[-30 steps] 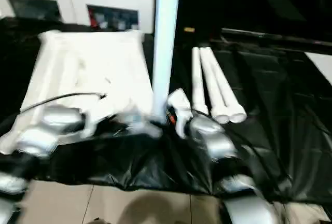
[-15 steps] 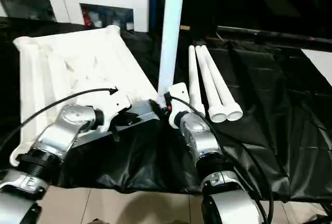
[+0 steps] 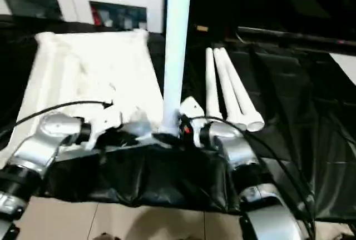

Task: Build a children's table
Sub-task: Rotate leg to tighten

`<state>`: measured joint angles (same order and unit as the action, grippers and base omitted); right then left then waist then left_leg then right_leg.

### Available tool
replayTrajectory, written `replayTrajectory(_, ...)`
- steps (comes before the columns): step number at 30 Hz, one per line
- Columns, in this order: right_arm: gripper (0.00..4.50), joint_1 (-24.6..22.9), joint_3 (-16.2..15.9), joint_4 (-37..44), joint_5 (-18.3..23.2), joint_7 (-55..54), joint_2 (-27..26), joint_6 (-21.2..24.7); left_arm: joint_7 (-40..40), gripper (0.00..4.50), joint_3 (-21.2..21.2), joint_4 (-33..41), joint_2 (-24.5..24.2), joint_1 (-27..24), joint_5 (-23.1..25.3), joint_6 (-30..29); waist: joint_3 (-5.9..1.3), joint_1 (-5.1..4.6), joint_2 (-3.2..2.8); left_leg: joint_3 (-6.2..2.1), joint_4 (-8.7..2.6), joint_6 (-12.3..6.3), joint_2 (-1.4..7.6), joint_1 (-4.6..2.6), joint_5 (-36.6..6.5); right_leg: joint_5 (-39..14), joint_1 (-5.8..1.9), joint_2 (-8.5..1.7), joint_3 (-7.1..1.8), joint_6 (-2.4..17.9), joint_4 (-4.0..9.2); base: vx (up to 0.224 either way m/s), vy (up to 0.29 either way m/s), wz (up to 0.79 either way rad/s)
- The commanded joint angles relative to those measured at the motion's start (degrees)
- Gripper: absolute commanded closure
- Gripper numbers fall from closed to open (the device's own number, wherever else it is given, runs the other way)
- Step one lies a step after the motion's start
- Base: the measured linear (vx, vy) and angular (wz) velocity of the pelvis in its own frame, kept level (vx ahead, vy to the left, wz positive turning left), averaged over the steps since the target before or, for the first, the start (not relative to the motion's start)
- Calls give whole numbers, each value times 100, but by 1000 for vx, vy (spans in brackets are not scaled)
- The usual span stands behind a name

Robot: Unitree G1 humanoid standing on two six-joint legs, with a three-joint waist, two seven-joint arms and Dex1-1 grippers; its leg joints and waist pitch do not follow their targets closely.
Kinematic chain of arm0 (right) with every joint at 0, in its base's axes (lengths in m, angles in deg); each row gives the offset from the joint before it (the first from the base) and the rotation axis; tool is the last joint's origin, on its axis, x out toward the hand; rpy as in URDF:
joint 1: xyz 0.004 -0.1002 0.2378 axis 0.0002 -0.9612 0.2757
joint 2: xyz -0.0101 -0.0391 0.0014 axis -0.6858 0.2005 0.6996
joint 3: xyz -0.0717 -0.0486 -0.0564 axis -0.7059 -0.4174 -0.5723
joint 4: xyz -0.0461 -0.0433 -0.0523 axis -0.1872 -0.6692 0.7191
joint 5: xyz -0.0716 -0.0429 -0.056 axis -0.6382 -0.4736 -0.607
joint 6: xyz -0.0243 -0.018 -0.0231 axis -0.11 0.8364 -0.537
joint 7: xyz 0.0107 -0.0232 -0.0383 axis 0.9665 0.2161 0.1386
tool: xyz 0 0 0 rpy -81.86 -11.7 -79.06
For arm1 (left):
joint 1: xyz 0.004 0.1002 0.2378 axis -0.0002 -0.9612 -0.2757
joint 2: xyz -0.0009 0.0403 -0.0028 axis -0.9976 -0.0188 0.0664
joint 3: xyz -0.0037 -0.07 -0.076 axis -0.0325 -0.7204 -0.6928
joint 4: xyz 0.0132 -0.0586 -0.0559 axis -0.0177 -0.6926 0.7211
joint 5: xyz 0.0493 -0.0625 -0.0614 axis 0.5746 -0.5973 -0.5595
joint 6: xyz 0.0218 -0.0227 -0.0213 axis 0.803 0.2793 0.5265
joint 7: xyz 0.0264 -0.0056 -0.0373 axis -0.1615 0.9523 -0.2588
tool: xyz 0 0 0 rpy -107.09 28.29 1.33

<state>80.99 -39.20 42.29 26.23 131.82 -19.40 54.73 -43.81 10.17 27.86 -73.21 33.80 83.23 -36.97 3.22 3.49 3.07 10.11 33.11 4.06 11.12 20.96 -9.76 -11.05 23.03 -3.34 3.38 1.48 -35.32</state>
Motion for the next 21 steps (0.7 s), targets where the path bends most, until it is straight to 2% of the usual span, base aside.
replayTrajectory(1,103,-30,-412,251,62,565,-81,117,-229,450,348,-31,15,11,-25,181,-358,22,-87,-42,-371,-177,266,-90,-1233,-872,-284,-460,-294,1322,394,0,0,0)
replayTrajectory(3,115,-25,-428,260,81,609,-70,141,-268,450,352,-62,-14,23,-23,213,-364,26,-75,-36,-368,-169,268,-87,-1182,-778,-283,-459,-292,1331,371,0,0,0)
replayTrajectory(4,137,-23,-435,283,100,666,-61,175,-325,450,344,-134,-32,51,-17,275,-359,31,-72,-35,-368,-170,266,-89,-1176,-795,-277,-463,-292,1336,382,0,0,0)
replayTrajectory(9,164,-69,-400,346,137,704,-122,280,-398,450,318,-268,-50,102,23,375,-366,39,-67,-38,-366,-134,262,-85,-1139,-851,-285,-473,-294,1300,380,0,0,0)
replayTrajectory(12,170,-89,-267,266,137,312,-270,302,-181,450,273,-290,25,122,63,245,-362,27,-66,-41,-370,-104,264,-86,-1170,-889,-277,-480,-297,1299,380,0,0,0)
replayTrajectory(13,170,-64,-134,120,72,-236,-418,328,148,450,213,-315,164,157,94,58,-354,28,-60,-42,-373,-98,259,-90,-1208,-954,-272,-480,-296,1291,392,0,0,0)
replayTrajectory(14,175,-50,-93,57,24,-479,-475,336,281,450,192,-322,226,174,100,-2,-317,-4,-55,-58,-401,7,246,-102,-1420,-1413,-246,-493,-299,1215,444,0,0,0)
replayTrajectory(15,175,-32,-51,-29,-54,-810,-549,307,437,450,172,-321,309,193,104,-69,-317,-10,-55,-65,-404,58,250,-119,-1517,-1624,-240,-501,-300,1163,460,0,0,0)
replayTrajectory(16,175,1,19,-161,-139,-1283,-670,282,697,450,156,-340,447,232,141,-186,-305,-29,-14,-80,-411,111,245,-119,-1675,-2041,-241,-515,-298,1038,501,0,0,0)
replayTrajectory(18,177,91,218,-445,-198,-2229,-958,299,1234,450,137,-423,757,326,238,-339,-285,-44,-32,-102,-417,202,237,-165,-1891,-2543,-194,-519,-293,897,555,0,0,0)
replayTrajectory(20,177,179,398,-683,-185,-3019,-1249,318,1676,450,173,-455,1043,381,371,-491,-269,-80,-31,-122,-427,247,233,-168,-2043,-2877,-179,-528,-285,768,595,0,0,0)
replayTrajectory(21,177,185,409,-698,-185,-3074,-1269,320,1706,450,177,-456,1062,383,382,-499,-281,-74,-80,-138,-427,267,229,-172,-2072,-2918,-184,-534,-280,737,592,0,0,0)
